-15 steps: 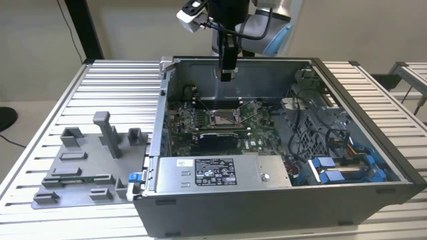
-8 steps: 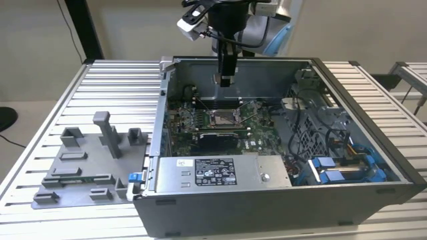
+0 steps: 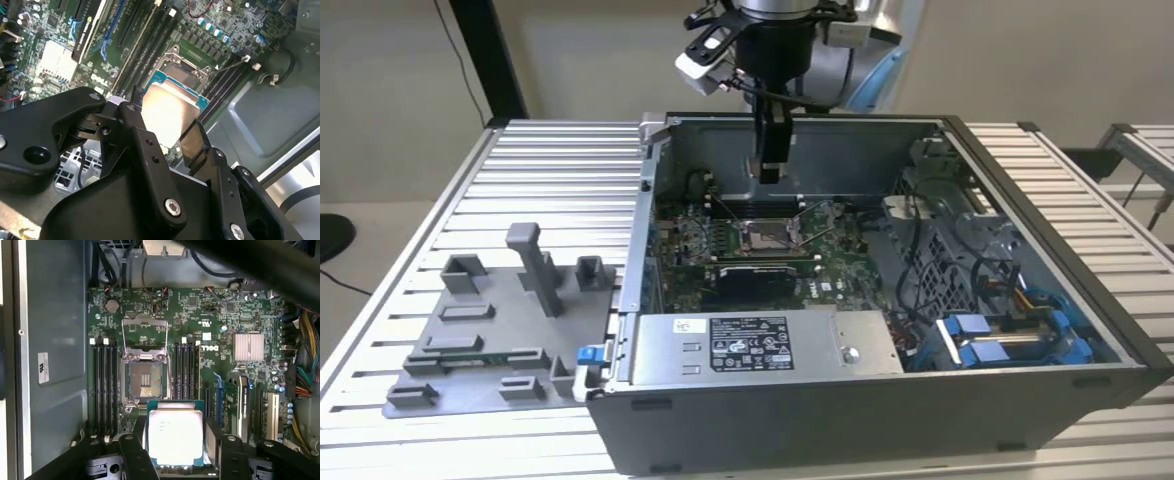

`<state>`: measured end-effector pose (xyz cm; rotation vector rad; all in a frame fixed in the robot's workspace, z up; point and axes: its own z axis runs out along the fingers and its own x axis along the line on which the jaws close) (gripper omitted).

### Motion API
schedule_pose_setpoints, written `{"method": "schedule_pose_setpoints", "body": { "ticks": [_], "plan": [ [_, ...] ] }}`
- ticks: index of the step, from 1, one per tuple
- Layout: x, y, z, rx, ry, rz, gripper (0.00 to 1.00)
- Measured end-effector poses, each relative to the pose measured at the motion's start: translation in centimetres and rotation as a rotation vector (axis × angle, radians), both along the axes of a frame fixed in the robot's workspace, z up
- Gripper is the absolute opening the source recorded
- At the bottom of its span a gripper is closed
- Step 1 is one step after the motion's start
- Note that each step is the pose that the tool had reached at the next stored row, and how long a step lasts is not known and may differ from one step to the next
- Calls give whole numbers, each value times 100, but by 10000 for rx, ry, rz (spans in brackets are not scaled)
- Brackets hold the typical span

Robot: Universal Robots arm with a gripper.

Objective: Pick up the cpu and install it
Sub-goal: 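Place the cpu into insertion slot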

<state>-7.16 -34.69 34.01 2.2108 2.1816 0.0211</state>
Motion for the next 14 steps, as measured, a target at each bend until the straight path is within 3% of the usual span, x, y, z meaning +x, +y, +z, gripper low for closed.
{"method": "schedule_pose_setpoints", "body": {
  "ticks": [8,14],
  "plan": [
    [82,78,-114,-11,-26,0,0],
    [188,108,-191,-9,-26,-43,0]
  ]
}}
